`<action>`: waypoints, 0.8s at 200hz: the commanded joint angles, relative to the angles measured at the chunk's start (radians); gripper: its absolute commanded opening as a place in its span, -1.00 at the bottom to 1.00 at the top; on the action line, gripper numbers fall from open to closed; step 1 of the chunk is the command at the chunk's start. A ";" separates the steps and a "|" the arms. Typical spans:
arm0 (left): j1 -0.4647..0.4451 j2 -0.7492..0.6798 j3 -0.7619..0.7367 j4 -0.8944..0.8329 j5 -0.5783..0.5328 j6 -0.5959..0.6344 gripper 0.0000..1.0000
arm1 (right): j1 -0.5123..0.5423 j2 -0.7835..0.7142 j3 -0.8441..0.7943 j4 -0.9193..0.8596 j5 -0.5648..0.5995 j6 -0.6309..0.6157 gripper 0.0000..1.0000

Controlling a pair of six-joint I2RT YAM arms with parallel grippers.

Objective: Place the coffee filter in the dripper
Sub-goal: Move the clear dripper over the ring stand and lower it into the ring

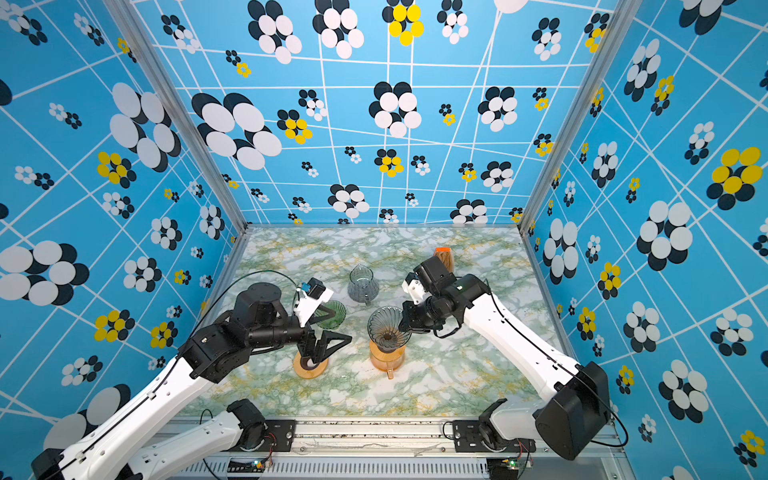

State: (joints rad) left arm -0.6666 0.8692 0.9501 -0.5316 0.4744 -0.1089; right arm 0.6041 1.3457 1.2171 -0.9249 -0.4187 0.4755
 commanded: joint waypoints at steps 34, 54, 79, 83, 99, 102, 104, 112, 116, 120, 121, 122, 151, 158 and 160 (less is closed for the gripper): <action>0.009 -0.008 -0.011 0.000 0.033 0.000 0.98 | 0.011 0.019 -0.025 0.031 0.018 0.016 -0.81; 0.009 -0.007 -0.011 0.000 0.036 0.000 0.98 | 0.011 0.025 -0.035 0.043 0.024 0.017 -0.81; 0.010 -0.001 -0.011 0.001 0.039 -0.002 0.98 | 0.011 0.030 -0.055 0.063 0.023 0.021 -0.81; 0.009 -0.001 -0.011 0.001 0.039 -0.002 0.98 | 0.011 0.032 -0.057 0.066 0.023 0.019 -0.81; 0.009 0.000 -0.011 0.001 0.039 -0.001 0.98 | 0.010 0.036 -0.065 0.073 0.023 0.018 -0.81; 0.009 0.000 -0.011 0.001 0.039 -0.001 0.98 | 0.011 0.036 -0.066 0.073 0.024 0.018 -0.81; 0.009 -0.001 -0.010 0.001 0.039 -0.002 0.98 | 0.010 0.037 -0.067 0.075 0.023 0.018 -0.81; 0.009 -0.001 -0.010 0.001 0.039 -0.002 0.98 | 0.011 0.038 -0.069 0.078 0.021 0.019 -0.81; 0.009 -0.001 -0.011 0.001 0.040 -0.002 0.98 | 0.011 0.041 -0.072 0.079 0.019 0.018 -0.81; 0.009 -0.002 -0.012 0.001 0.040 -0.003 0.98 | 0.011 0.042 -0.072 0.083 0.018 0.018 -0.81; 0.009 -0.002 -0.012 0.001 0.040 -0.003 0.98 | 0.011 0.042 -0.072 0.083 0.018 0.019 -0.81; 0.009 -0.002 -0.012 0.001 0.040 -0.003 0.98 | 0.011 0.042 -0.073 0.084 0.017 0.019 -0.81; 0.010 -0.001 -0.012 0.001 0.036 -0.004 0.98 | 0.012 0.052 -0.083 0.101 0.008 0.024 -0.81; 0.009 -0.001 -0.011 0.001 0.036 -0.005 0.98 | 0.013 0.053 -0.086 0.104 0.008 0.025 -0.81; 0.009 -0.002 -0.011 0.001 0.036 -0.005 0.98 | 0.013 0.053 -0.086 0.106 0.008 0.026 -0.81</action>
State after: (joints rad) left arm -0.6666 0.8692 0.9497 -0.5316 0.4915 -0.1112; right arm 0.6086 1.3899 1.1435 -0.8516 -0.3988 0.4877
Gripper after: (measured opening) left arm 0.990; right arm 0.098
